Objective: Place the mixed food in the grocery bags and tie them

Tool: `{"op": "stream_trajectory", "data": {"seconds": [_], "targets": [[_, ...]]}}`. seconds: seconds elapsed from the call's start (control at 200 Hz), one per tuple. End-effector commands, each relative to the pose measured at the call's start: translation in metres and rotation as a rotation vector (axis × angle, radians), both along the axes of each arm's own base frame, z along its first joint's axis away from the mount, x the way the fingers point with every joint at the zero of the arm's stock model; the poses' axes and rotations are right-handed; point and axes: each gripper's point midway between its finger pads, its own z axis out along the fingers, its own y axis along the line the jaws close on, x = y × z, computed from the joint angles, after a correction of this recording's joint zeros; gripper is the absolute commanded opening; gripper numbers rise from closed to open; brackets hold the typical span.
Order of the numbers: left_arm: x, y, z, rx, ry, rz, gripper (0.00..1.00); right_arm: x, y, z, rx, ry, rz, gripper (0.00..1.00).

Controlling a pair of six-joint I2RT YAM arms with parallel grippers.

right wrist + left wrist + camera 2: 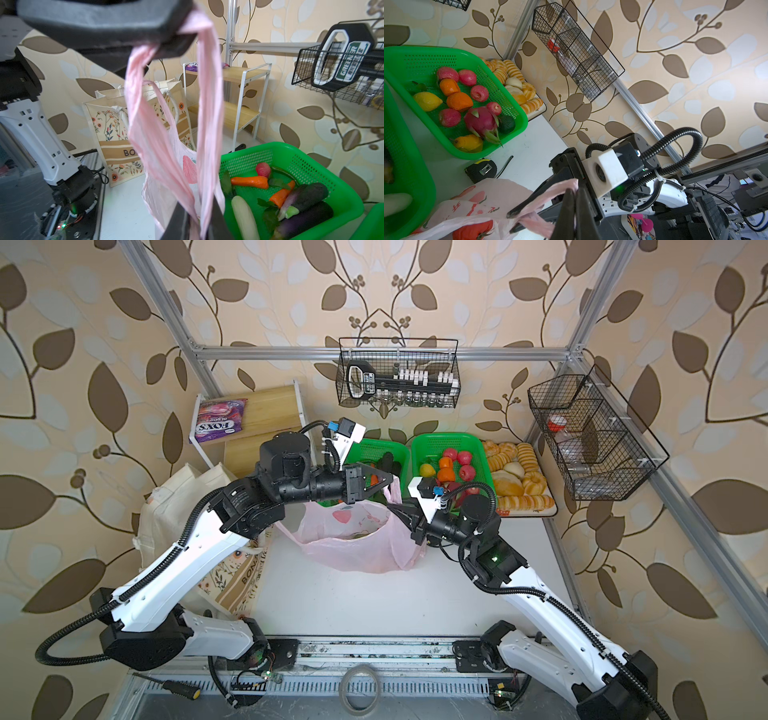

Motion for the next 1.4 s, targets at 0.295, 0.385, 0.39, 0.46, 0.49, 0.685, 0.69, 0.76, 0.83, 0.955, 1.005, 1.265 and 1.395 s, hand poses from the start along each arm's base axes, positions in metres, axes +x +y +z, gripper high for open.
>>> {"op": "stream_trajectory", "data": {"seconds": [0.295, 0.385, 0.39, 0.46, 0.49, 0.685, 0.69, 0.76, 0.83, 0.955, 1.005, 1.265, 1.395], "targets": [[0.000, 0.027, 0.018, 0.020, -0.105, 0.090, 0.42, 0.002, 0.002, 0.000, 0.051, 0.059, -0.037, 0.00], [0.003, 0.048, 0.013, 0.118, -0.149, 0.175, 0.62, 0.009, -0.004, -0.003, 0.080, 0.119, -0.049, 0.00], [0.003, 0.050, 0.013, 0.123, -0.152, 0.180, 0.62, 0.009, -0.005, -0.003, 0.082, 0.122, -0.050, 0.00], [0.006, 0.073, 0.008, 0.209, -0.184, 0.269, 0.72, 0.014, -0.009, -0.006, 0.093, 0.158, -0.062, 0.00], [0.007, 0.083, 0.006, 0.244, -0.196, 0.304, 0.75, 0.015, -0.010, -0.008, 0.093, 0.174, -0.066, 0.00], [-0.002, 0.156, 0.002, 0.413, -0.261, 0.527, 0.87, 0.023, -0.016, -0.018, 0.092, 0.236, -0.095, 0.00], [-0.002, 0.158, 0.002, 0.418, -0.263, 0.532, 0.87, 0.024, -0.016, -0.018, 0.092, 0.237, -0.096, 0.00], [-0.007, 0.180, -0.007, 0.493, -0.255, 0.587, 0.88, 0.026, -0.018, -0.019, 0.095, 0.241, -0.108, 0.00], [-0.008, 0.196, -0.022, 0.586, -0.224, 0.621, 0.89, 0.028, -0.019, -0.019, 0.097, 0.247, -0.110, 0.00], [-0.010, 0.194, -0.051, 0.697, -0.165, 0.543, 0.89, 0.031, -0.020, -0.020, 0.098, 0.255, -0.111, 0.00], [-0.017, 0.178, -0.056, 0.681, -0.155, 0.439, 0.89, 0.031, -0.020, -0.021, 0.096, 0.260, -0.113, 0.00], [-0.016, 0.161, -0.068, 0.702, -0.145, 0.320, 0.80, 0.034, -0.021, -0.024, 0.090, 0.272, -0.122, 0.00], [-0.015, 0.143, -0.071, 0.688, -0.137, 0.229, 0.67, 0.034, -0.021, -0.025, 0.087, 0.280, -0.122, 0.00]]}}
